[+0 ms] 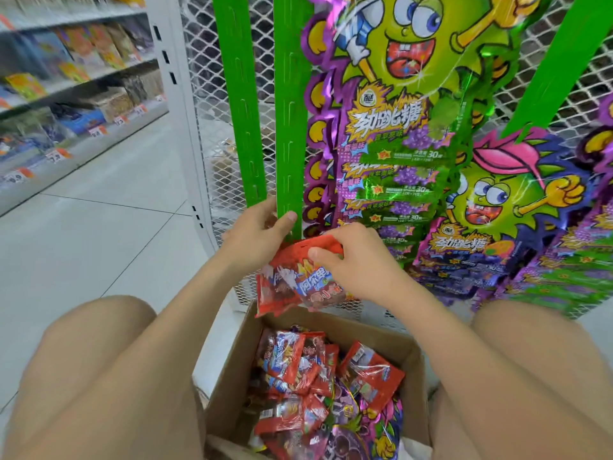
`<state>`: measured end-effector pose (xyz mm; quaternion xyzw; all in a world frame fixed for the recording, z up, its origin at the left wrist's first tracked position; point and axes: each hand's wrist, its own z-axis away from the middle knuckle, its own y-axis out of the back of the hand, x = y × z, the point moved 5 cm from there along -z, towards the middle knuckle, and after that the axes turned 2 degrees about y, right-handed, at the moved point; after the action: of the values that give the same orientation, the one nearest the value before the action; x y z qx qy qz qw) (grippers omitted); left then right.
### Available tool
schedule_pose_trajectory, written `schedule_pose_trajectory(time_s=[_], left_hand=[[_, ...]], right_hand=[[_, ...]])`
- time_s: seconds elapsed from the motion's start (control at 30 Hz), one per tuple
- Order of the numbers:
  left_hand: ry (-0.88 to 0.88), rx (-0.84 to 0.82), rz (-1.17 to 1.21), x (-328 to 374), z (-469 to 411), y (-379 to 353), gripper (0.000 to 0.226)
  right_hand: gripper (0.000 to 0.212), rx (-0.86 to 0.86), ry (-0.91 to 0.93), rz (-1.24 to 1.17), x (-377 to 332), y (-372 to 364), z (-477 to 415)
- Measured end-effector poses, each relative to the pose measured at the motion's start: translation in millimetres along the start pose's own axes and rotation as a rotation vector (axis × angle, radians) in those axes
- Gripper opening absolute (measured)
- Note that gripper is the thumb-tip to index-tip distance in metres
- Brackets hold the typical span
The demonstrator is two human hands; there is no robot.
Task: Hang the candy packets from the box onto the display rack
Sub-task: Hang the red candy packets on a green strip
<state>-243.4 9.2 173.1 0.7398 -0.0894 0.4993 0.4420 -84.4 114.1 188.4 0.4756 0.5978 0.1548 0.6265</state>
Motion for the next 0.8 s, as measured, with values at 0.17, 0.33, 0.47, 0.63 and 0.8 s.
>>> schedule_pose_trajectory(time_s=[0.17,0.33,0.47,0.63,0.8], left_hand=[[0.020,-0.075,0.213,12,20,17,0.025],[-0.003,-0.088,0.327,29,32,31,0.037],[0.019,-0.055,0.339,33,37,37,0.040],[0.088,-0.102,0.280,42,42,36,0.043],[0.116,-0.154,0.168,42,43,36,0.054]], right_hand=[[0.015,0.176,-0.023,-0.181,-11,-3,0],[0.016,0.261,-0.021,-0.408,-23,2,-4],[0.018,0.329,-0.052,-0.525,-29,4,-2],[0.027,0.379,-0.151,-0.580,-28,-6,2],[0.033,0.407,-0.206,-0.598,-26,-9,3]])
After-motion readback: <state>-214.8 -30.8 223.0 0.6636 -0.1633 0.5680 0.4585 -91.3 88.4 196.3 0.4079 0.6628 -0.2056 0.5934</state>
